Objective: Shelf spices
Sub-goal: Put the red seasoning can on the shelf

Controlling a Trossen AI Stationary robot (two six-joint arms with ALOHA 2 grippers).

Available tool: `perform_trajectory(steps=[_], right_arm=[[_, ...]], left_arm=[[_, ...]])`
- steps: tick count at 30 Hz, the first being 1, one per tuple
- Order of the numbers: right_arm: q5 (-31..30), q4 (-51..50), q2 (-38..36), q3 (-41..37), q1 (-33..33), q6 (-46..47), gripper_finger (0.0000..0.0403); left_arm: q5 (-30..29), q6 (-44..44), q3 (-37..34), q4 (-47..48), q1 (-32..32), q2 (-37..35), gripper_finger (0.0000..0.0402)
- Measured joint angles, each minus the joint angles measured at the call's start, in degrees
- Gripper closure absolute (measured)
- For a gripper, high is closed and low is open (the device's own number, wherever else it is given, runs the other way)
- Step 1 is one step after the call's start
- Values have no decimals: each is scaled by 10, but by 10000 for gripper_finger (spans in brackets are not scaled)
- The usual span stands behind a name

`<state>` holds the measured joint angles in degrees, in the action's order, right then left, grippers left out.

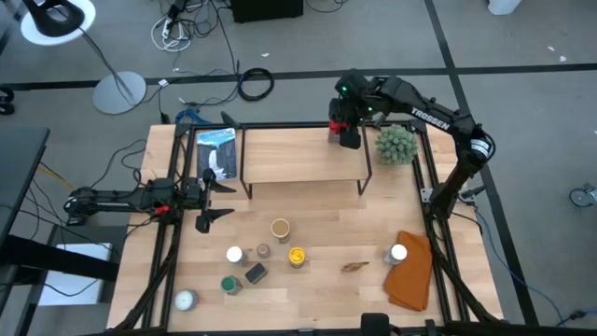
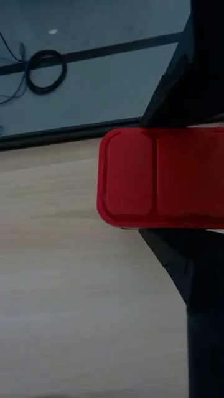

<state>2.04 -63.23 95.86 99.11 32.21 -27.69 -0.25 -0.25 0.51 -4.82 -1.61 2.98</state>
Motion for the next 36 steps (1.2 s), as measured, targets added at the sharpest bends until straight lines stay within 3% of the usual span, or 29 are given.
perform_trajectory(steps=[9, 36], right_arm=[[5, 6, 17, 0, 5, -14, 149], [6, 25, 4, 0, 6, -14, 137]], left_arm=[[-1, 14, 0, 0, 0, 0, 113], [-1, 13, 0, 0, 0, 0, 113]])
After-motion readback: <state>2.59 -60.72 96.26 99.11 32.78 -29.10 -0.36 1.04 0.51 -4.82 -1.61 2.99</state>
